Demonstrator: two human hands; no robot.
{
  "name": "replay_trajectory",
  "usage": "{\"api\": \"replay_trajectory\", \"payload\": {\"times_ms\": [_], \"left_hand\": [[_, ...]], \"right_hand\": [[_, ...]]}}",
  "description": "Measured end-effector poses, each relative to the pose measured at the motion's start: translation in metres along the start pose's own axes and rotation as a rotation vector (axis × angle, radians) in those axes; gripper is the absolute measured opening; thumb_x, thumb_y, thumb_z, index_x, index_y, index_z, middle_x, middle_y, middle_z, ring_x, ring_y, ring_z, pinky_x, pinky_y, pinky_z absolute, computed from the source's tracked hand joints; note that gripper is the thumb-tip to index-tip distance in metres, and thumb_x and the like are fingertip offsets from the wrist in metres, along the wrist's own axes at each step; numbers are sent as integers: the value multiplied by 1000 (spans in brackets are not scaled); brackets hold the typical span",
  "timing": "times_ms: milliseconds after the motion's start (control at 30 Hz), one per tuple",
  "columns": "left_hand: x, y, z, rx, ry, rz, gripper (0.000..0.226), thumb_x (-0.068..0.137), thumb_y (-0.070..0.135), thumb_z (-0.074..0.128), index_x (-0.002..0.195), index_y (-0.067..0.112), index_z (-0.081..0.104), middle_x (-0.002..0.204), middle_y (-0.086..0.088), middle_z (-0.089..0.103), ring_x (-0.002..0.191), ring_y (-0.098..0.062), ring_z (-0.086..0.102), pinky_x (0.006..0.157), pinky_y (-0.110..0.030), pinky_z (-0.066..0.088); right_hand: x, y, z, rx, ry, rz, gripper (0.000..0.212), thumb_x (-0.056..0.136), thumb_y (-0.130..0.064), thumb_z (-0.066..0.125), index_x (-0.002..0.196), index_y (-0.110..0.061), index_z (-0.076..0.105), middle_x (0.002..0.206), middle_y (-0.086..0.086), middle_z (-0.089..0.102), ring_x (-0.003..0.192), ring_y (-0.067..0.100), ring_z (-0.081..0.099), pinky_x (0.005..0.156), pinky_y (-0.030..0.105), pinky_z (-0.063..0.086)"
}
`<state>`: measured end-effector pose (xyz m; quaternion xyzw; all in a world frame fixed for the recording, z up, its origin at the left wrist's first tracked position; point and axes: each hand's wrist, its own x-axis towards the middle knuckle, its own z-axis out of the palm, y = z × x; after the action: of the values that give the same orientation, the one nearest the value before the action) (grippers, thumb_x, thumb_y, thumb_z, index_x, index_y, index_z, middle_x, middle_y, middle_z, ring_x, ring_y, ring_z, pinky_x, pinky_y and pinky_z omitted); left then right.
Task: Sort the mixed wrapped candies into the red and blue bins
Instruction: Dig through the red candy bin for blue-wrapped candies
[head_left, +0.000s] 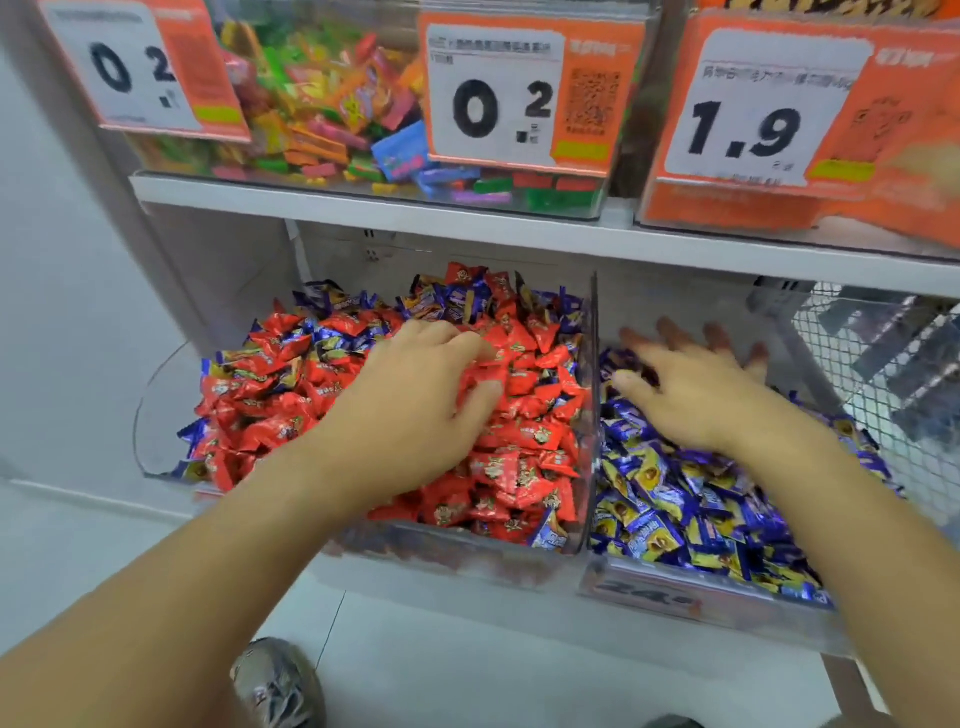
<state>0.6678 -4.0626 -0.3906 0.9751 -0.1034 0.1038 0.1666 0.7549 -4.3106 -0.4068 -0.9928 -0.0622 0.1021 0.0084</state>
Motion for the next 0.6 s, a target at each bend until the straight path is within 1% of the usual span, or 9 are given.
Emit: {"api": "replay_trajectory", "payload": {"times_ms": [33,100,167,233,300,367,400,500,600], "left_hand": [[-2,-9,-6,31,-1,-47,42,97,48,44,128,22,58,122,-1,58,120,-22,45,102,-44,40],[-10,-29,-16,112,-36,-168,45,95,48,46,129,20,56,120,-5,56,117,-27,46,100,-46,41],[-20,-50,-26,177,-74,-297,54,90,53,43,132,20,52,124,-9,53,118,-32,45,100,-48,41],[-33,-66,-36,186,-104,-411,66,83,58,35,134,19,49,131,-11,48,121,-34,42,101,-46,40],[-46,-79,-40,180,-164,-483,63,91,62,34,139,22,42,140,-8,37,128,-31,37,104,-44,36],[-55,-86,-39,148,-210,-495,62,92,62,37,142,26,37,145,-4,29,132,-29,32,106,-43,34],[-58,-88,-37,123,-219,-492,62,92,62,37,143,27,35,146,-3,27,132,-29,31,106,-43,34],[-61,-92,-31,80,-190,-462,63,93,65,29,144,29,33,148,-3,24,127,-32,33,107,-42,32],[-62,-93,-26,43,-103,-459,66,90,66,30,145,30,32,148,-2,24,126,-31,36,104,-46,39]], "right_hand": [[-6,-13,-9,39,54,-15,57,102,-54,34,156,-41,20,164,3,23,148,42,18,116,64,18],[-22,-44,-24,125,220,-154,50,100,-28,46,149,-27,39,137,14,53,126,41,47,105,49,41],[-36,-72,-30,143,390,-365,35,97,-20,49,131,-22,60,114,8,62,108,33,56,95,39,44],[-41,-96,-34,164,440,-516,25,97,-21,51,115,-23,68,104,1,62,102,24,55,90,35,42],[-32,-117,-37,258,332,-635,21,96,-25,56,113,-27,68,105,-4,60,101,16,54,90,31,42],[-15,-147,-39,320,153,-735,27,97,-33,59,123,-30,64,115,-4,59,107,11,55,95,29,43],[-4,-163,-40,277,105,-775,32,97,-36,58,128,-31,61,121,-2,58,112,12,55,99,30,42],[38,-213,-43,127,96,-830,38,99,-35,56,136,-26,57,134,3,57,122,21,53,101,30,40],[75,-253,-47,161,67,-745,52,95,-48,61,135,-15,56,138,7,57,123,25,55,101,33,43]]}}
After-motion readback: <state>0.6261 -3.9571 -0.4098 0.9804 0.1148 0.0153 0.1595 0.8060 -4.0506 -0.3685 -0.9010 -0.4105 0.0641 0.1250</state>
